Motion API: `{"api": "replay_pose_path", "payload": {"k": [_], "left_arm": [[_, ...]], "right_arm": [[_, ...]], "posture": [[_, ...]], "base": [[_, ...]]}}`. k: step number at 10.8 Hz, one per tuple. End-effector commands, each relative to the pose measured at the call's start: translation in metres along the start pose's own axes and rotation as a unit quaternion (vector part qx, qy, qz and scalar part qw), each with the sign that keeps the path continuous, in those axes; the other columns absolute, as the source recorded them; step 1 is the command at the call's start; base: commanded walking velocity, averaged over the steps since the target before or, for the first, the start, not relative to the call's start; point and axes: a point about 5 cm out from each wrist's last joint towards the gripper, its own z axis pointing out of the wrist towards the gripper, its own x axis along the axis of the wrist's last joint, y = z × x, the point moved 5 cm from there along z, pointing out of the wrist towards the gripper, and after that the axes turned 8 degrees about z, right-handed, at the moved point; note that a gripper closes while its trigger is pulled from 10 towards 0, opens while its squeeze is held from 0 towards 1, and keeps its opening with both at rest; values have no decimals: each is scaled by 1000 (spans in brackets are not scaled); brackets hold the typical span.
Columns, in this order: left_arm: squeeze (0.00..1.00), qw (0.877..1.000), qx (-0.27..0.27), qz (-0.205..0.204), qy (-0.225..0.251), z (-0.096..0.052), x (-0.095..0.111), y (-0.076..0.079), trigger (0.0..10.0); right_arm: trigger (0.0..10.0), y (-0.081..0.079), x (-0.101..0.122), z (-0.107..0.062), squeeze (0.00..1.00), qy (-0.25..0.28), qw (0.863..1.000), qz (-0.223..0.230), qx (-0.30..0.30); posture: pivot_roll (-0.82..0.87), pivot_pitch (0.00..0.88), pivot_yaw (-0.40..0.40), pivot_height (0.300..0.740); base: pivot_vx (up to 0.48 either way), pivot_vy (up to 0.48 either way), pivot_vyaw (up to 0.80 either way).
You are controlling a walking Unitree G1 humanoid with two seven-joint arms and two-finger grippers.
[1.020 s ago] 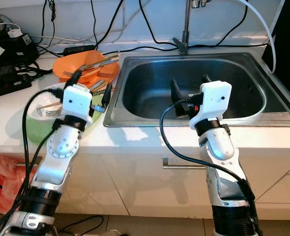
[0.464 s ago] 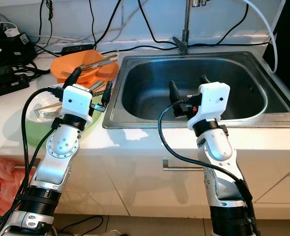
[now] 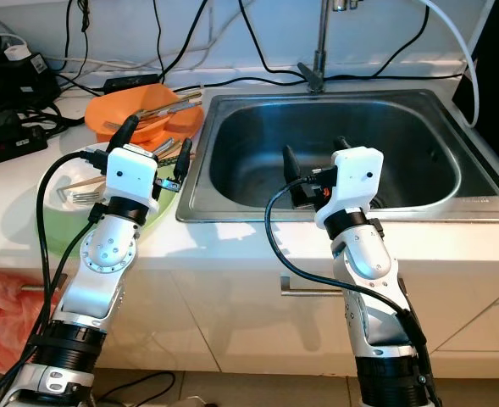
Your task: Kitchen organization
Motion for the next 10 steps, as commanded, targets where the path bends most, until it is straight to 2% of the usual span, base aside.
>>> {"api": "replay_pose_path", "payload": {"k": [1, 3, 5, 6, 8, 10], "left_arm": [[0, 1000, 13, 3, -1, -2, 0, -5, 10000], [0, 1000, 19, 10, 7, 0, 6, -6, 10000], [0, 999, -12, 31, 15, -3, 8, 5, 10000], [0, 998, -28, 43, 20, -5, 9, 8, 10000], [0, 997, -48, 56, 17, -9, 7, 13, 10000], [0, 993, -77, 89, 3, -14, -3, 18, 10000]], "right_arm": [[10000, -2, 3, 3, 0, 6, 1000, -3, 8], [10000, -3, 6, 6, 0, 10, 1000, -4, 14], [10000, 1, 2, 6, 0, 5, 1000, -4, 9], [10000, -2, 3, 7, 0, 6, 1000, -2, 13], [10000, -6, 2, 6, 0, 4, 1000, 1, 17], [10000, -6, -1, 3, 0, 1, 1000, 6, 10]], "posture": [[86, 0, 50, 740], [83, 0, 46, 740], [92, 0, 35, 740], [90, 0, 35, 740], [93, 0, 44, 740], [93, 0, 57, 740]], "base": [[0, 0, 0], [0, 0, 0], [0, 0, 0], [0, 0, 0], [0, 0, 0], [0, 0, 0]]}}
